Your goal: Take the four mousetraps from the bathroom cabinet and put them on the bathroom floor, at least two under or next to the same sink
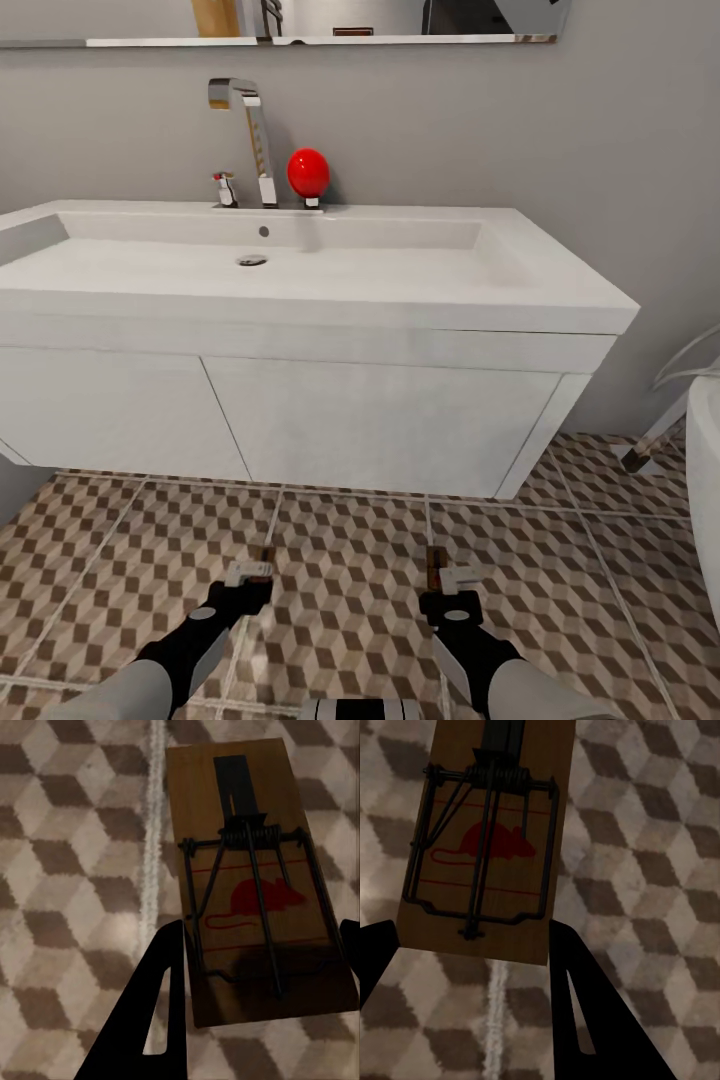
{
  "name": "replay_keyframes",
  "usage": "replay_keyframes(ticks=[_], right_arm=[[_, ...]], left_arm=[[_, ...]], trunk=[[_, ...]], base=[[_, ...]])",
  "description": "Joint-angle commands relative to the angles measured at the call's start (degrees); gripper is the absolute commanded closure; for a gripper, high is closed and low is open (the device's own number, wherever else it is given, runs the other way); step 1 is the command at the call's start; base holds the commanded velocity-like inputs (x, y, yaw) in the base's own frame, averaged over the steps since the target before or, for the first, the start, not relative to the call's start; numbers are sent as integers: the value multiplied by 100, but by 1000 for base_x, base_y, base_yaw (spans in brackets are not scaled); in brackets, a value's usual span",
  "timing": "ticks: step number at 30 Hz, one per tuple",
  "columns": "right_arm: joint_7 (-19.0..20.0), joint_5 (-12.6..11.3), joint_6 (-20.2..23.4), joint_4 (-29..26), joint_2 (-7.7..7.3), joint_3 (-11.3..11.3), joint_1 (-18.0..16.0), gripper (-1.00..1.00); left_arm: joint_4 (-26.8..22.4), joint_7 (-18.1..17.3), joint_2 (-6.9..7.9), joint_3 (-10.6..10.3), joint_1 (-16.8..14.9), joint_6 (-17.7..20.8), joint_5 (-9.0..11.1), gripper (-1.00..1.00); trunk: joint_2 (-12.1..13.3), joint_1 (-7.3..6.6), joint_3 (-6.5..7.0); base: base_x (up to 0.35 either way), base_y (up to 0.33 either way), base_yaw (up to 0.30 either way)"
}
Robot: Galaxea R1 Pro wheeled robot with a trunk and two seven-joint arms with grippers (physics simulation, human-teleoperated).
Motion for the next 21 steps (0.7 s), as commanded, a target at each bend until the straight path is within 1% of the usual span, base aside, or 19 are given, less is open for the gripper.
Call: replay_keyframes(ticks=[1,6,11,17,21], right_arm=[[-21,-1,-7,8,-3,34,-3,100],[-20,-7,-10,9,1,31,-2,100],[-20,-8,-10,9,18,30,-2,100],[-16,-6,-12,9,22,30,-2,100],[-14,-8,-9,9,27,33,-2,100]], left_arm=[[1,24,-2,-51,-3,-49,1,100],[-5,24,-4,-61,-3,-196,-35,100],[-14,24,-11,-75,-3,-476,-77,100],[-26,25,-14,-80,-3,-574,-88,100],[-26,37,-25,-84,-1,-570,-93,100]], trunk=[[-2,-1,-4],[-2,-1,-4],[-2,-1,-4],[-2,-1,-4],[-2,-1,-4]], base=[[0,0,0],[0,0,0],[0,0,0],[0,0,0],[0,0,0]])
